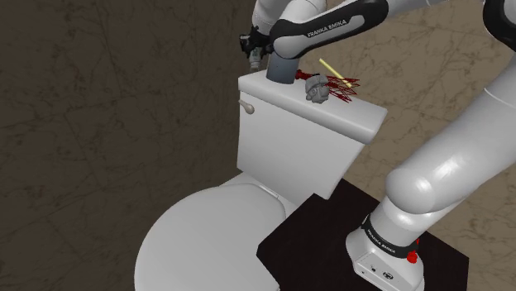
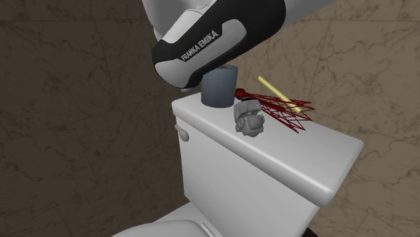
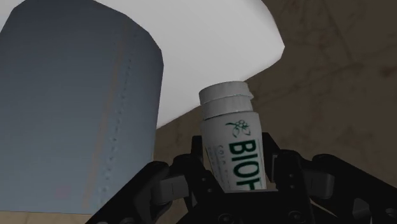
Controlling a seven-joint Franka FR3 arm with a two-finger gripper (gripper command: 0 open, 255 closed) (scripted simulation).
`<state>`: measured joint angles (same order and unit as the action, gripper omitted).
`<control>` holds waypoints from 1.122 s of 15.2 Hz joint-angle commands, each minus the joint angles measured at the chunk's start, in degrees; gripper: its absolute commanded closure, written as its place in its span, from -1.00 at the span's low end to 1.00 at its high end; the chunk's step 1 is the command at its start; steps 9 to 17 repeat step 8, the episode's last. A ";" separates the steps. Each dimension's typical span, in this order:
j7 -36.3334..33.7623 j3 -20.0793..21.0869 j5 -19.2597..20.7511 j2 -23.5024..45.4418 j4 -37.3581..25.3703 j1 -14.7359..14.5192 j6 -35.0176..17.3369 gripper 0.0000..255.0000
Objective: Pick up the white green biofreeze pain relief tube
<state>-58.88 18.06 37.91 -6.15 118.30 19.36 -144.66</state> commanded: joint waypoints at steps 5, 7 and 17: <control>3.78 -0.20 -3.40 -0.99 -3.19 -0.55 3.49 1.00; 4.43 -0.24 -3.96 -1.12 -3.86 -0.65 4.17 1.00; 4.43 -0.24 -3.96 -1.13 -3.86 -0.66 4.17 1.00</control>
